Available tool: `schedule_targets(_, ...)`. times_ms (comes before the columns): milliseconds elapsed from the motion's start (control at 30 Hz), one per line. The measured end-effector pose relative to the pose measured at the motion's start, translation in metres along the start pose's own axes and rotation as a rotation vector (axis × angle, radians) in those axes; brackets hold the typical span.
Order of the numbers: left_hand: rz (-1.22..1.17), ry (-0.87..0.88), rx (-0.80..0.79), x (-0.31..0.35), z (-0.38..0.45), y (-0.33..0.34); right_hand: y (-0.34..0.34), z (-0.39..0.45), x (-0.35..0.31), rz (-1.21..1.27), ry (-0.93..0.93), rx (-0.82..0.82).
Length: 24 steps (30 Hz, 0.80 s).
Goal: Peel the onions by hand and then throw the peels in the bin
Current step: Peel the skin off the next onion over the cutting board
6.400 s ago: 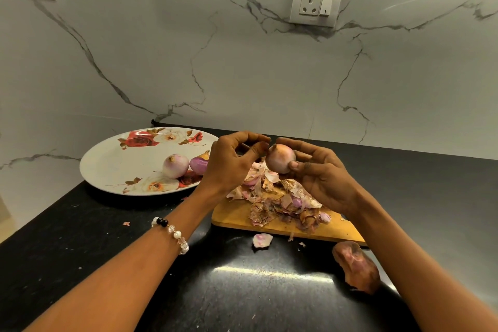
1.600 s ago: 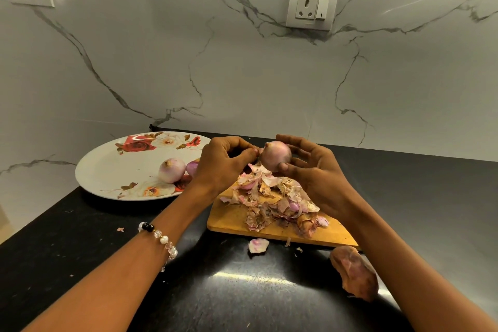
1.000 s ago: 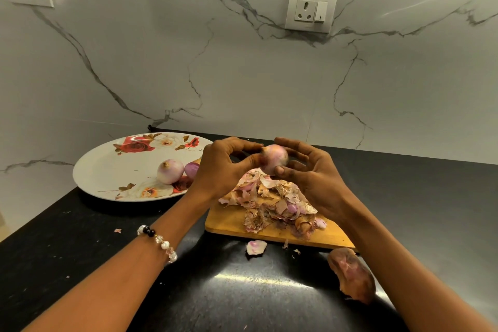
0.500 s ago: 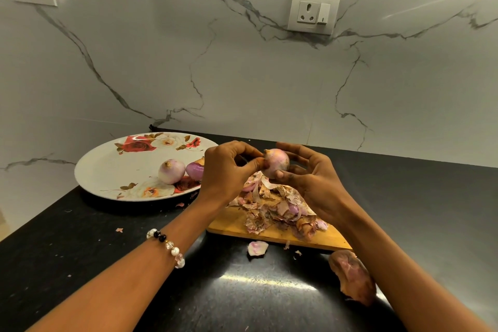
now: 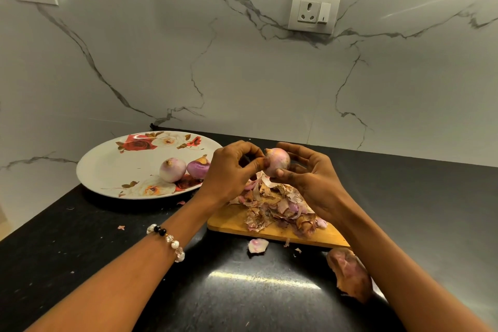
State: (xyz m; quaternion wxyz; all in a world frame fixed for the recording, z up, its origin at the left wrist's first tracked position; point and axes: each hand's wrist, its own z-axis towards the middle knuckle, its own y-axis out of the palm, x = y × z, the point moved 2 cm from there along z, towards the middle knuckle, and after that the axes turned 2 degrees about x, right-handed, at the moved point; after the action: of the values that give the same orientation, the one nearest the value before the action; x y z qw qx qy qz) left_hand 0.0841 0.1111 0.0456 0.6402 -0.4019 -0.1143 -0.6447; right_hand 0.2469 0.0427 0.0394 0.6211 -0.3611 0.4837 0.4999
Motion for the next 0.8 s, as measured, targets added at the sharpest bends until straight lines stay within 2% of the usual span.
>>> schedule_targets(100, 0.02, 0.012, -0.006, 0.0002, -0.0002, 0.0025, -0.0005, 0.0001, -0.0007, 0.003, 0.003, -0.002)
schedule_targets(233, -0.051, -0.017, 0.093, 0.0027, 0.0003, -0.0016, 0.0021, -0.001, -0.0037, 0.007, -0.011, -0.011)
schedule_targets(400, -0.002, 0.025, 0.139, 0.0027, -0.0016, -0.0014, 0.0013, -0.0011, -0.0027, -0.017, -0.01, -0.008)
schedule_targets(667, 0.026, 0.037, 0.101, -0.0007, 0.0, -0.0004, 0.0032, -0.0015, -0.0015, -0.018, 0.006, 0.005)
schedule_targets(800, 0.019, 0.025, 0.012, -0.0027, 0.0027, -0.0014, 0.0033, -0.0018, -0.001, -0.023, 0.014, -0.006)
